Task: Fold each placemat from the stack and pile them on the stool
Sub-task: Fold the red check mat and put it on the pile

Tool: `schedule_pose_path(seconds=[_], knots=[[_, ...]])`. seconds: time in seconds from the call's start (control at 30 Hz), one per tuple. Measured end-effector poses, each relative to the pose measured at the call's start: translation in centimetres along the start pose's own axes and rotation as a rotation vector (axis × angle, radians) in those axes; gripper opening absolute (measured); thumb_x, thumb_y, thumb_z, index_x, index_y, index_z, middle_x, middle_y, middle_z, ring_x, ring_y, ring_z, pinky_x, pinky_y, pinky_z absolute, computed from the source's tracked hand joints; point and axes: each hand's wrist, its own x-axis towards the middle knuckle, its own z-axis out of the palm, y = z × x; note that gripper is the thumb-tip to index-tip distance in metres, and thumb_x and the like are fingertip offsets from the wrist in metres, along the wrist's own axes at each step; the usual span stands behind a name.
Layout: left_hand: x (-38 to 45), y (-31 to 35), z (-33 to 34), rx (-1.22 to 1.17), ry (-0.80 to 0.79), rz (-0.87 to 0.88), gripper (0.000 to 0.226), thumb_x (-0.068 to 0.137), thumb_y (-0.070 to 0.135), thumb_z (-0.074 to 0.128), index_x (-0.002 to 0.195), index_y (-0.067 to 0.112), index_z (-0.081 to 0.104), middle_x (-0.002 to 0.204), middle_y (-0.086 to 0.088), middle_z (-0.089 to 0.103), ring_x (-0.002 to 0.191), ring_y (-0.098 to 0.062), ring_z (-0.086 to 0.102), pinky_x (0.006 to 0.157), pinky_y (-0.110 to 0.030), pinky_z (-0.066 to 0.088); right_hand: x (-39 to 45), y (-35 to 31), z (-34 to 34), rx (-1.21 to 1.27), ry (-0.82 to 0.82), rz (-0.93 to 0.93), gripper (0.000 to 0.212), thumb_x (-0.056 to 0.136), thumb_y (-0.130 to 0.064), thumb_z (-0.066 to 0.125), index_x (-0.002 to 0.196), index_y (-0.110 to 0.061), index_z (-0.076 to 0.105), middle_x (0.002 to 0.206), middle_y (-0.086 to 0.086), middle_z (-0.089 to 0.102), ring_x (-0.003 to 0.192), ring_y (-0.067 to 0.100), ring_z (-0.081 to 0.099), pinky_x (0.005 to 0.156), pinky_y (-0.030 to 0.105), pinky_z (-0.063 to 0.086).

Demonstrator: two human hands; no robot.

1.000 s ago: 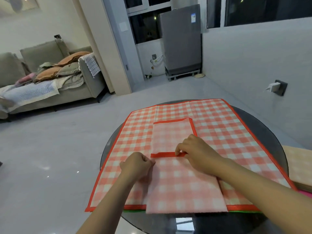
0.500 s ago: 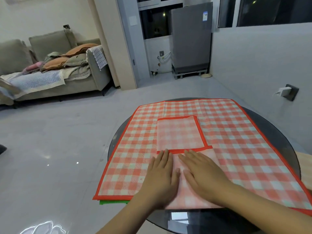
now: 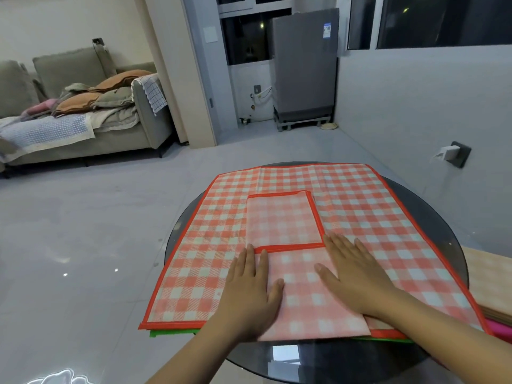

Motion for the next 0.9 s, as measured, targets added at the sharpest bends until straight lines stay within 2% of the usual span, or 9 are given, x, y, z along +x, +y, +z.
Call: schedule_pose_path(seconds=[0.07,0.17,0.27,0.37,0.43,0.53,0.63,0.77,0.9], knots=[[0.2,0.1,-0.2,0.000,0.010,-0.004,0.068,0.095,0.057,0.009,0.151,0.022,-0.009,0.158,-0.003,-0.018,0.145,-0.021,-0.017,0.118,-0.038,-0.008,0.2,0.3,-0.2,0.007,-0.004,0.029,0.069,0.096,-0.056,0.010,0.148,-0.019,-0.015,0.157,-0.001,-0.017,0.144,0.013,-0.016,0.119,0.037,-0.009],[0.6,0.5,-1.3,0.025,0.099,0.000,0.060,0.097,0.052,0.017,0.149,0.022,0.018,0.159,-0.002,0.010,0.147,-0.023,0.006,0.119,-0.042,-0.002,0.7,0.0,-0.7,0.039,0.050,0.027,0.068,0.097,-0.052,0.020,0.150,-0.018,-0.005,0.159,0.001,-0.008,0.146,0.017,-0.009,0.119,0.037,-0.006],[1.3,1.0,-2.5,0.032,0.189,-0.009,0.049,0.097,0.048,0.026,0.129,0.019,0.049,0.147,-0.001,0.036,0.136,-0.023,0.029,0.116,-0.041,0.014,0.9,-0.7,-1.9,0.154,0.192,-0.026,0.062,0.095,-0.042,0.041,0.149,-0.020,0.019,0.155,-0.002,0.020,0.142,0.018,0.013,0.117,0.034,0.014],[2.6,1.5,-3.1,-0.003,0.259,-0.019,0.043,0.096,0.044,0.037,0.111,0.014,0.063,0.125,-0.001,0.050,0.113,-0.018,0.044,0.100,-0.032,0.035,1.5,-1.2,-3.0,0.392,0.265,-0.045,0.049,0.092,-0.022,0.053,0.140,-0.019,0.040,0.129,-0.005,0.045,0.114,0.009,0.043,0.099,0.023,0.037],[3.4,1.6,-3.5,-0.157,0.276,-0.045,0.036,0.096,0.037,0.042,0.104,0.011,0.066,0.109,0.001,0.053,0.093,-0.014,0.053,0.084,-0.025,0.046,2.1,-1.5,-3.3,0.535,0.260,-0.022,0.043,0.090,-0.013,0.056,0.133,-0.016,0.049,0.108,-0.006,0.049,0.085,0.004,0.050,0.080,0.015,0.042],[4.8,1.3,-3.8,-0.310,0.257,-0.090,0.025,0.096,0.030,0.045,0.101,0.011,0.060,0.103,0.000,0.048,0.075,-0.013,0.057,0.070,-0.022,0.051,3.2,-1.5,-3.2,0.633,0.245,0.050,0.037,0.089,-0.008,0.055,0.125,-0.014,0.054,0.099,-0.003,0.052,0.080,0.009,0.052,0.070,0.015,0.045],[5.9,1.0,-3.7,-0.339,0.267,-0.163,0.019,0.096,0.021,0.043,0.107,0.011,0.054,0.111,-0.004,0.048,0.076,-0.016,0.057,0.067,-0.025,0.050,4.5,-1.2,-3.1,0.698,0.210,0.122,0.036,0.089,-0.005,0.054,0.125,-0.009,0.055,0.100,0.001,0.055,0.079,0.013,0.056,0.068,0.017,0.046],[7.1,0.7,-3.9,-0.415,0.313,-0.248,0.023,0.096,0.017,0.043,0.117,0.010,0.047,0.123,-0.009,0.042,0.079,-0.019,0.057,0.060,-0.023,0.042,6.1,-0.8,-3.7,0.762,0.174,0.245,0.033,0.089,-0.004,0.055,0.123,-0.006,0.054,0.100,0.005,0.059,0.059,0.015,0.063,0.050,0.018,0.047],[8.2,0.1,-4.0,-0.471,0.326,-0.365,0.033,0.096,0.025,0.047,0.125,0.008,0.045,0.133,-0.012,0.040,0.082,-0.022,0.057,0.068,-0.026,0.041,7.1,-0.7,-3.8,0.804,0.176,0.351,0.017,0.090,-0.004,0.053,0.106,-0.005,0.060,0.075,0.008,0.065,0.046,0.014,0.058,0.040,0.019,0.038]])
